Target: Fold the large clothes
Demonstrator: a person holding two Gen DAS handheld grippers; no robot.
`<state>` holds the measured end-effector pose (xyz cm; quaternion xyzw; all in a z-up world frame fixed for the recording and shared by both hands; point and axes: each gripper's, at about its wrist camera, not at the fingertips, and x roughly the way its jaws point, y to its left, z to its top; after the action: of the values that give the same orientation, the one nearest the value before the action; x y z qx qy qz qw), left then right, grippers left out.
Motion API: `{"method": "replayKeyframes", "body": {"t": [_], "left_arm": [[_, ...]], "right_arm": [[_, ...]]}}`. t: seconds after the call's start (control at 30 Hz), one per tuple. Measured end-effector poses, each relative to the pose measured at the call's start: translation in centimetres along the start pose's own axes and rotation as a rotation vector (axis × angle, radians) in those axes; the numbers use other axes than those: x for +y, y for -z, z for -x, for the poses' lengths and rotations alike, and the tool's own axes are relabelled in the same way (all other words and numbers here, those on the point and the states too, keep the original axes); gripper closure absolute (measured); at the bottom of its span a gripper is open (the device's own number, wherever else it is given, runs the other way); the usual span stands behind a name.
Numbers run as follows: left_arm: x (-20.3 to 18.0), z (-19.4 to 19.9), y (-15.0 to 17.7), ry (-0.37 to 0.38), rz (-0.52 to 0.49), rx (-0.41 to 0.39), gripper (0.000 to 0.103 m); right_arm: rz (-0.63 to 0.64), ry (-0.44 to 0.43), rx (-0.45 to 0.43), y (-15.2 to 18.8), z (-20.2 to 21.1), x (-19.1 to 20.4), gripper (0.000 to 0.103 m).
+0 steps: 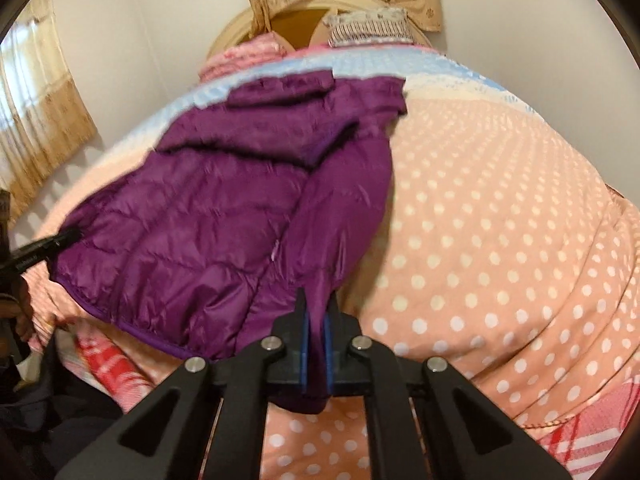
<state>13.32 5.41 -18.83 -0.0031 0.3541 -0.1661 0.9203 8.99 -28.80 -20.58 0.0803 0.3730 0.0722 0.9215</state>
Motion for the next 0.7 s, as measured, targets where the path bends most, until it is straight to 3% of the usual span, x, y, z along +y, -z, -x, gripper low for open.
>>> {"method": "replayKeyframes", "body": {"t": [0.27, 0.5, 0.57, 0.7], "left_arm": [[-0.3, 6.9, -3.3, 0.071, -0.014, -0.133, 0.098], [-0.1, 13.4, -6.3, 0.11, -0.014, -0.27, 0.098], [-0.1, 13.0, -7.1, 0.112, -0.039, -0.28, 0.098], [1.6, 8.2, -9.4, 0.096, -0.038, -0.237, 0.098]], "right_arm": [[0.026, -0.093, -0.166, -3.3, 7.6, 2.2, 0.097], [0.074, -0.102, -0.343, -7.2, 13.5, 3.5, 0.097], [0.083, -0.089, -0.362, -8.6, 12.8, 3.2, 0.097], [0.057, -0.085, -0.343, -12.4, 8.2, 1.6, 0.097]]}}
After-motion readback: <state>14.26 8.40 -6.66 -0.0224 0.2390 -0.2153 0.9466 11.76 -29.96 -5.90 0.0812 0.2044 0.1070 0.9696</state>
